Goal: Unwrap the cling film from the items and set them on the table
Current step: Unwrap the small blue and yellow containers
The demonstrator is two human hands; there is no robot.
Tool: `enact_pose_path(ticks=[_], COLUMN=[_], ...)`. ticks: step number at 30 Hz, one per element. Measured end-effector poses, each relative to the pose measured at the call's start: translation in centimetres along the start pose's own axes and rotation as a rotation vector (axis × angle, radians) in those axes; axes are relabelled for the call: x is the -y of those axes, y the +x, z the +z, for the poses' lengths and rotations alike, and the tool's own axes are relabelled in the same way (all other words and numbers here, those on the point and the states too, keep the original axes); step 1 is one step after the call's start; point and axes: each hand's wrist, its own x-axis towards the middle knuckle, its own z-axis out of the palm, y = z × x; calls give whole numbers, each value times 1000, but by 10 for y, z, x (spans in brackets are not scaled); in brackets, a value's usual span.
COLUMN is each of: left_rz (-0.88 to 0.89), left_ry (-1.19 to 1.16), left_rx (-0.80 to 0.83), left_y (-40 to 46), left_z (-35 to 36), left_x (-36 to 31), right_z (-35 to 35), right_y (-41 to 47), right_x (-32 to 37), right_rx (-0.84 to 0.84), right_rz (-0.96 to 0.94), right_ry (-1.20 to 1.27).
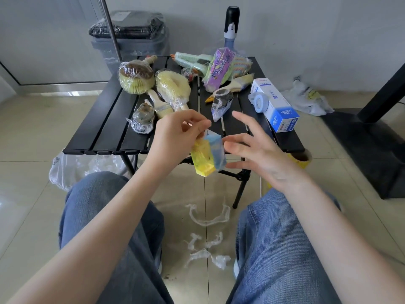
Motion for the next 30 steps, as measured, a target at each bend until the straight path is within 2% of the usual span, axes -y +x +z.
enact_pose_path(ticks=[5,9,13,15,19,24,27,30], left_rz=[46,73,-16,-52,-82,-189,-190,-214], left_ry=[-52,28,-139,-141,-83,-248,-121,-112], left_rx=[55,21,-25,-78,-105,74,145,103], left_y=[-7,-4,-2,-1,-2,-4,-7,-9], left_z=[9,8,6,7,10,7,7,6], left_x=[-3,1,8,11,13,6,12,16], right_z=[11,13,15,17,19,19,17,16], right_y=[8,9,8,9,9,8,9,9], right_x=[-3,-4,-4,-6,-7,-8,-9,-12], right_rx=[-5,-11,-49,-49,-103,-166,-168,-166], right_rz=[-94,-114,-242,-286,-310,-334,-326,-332], right_ry=[-479,-587,-706,-763,-848,-775,-745,-775])
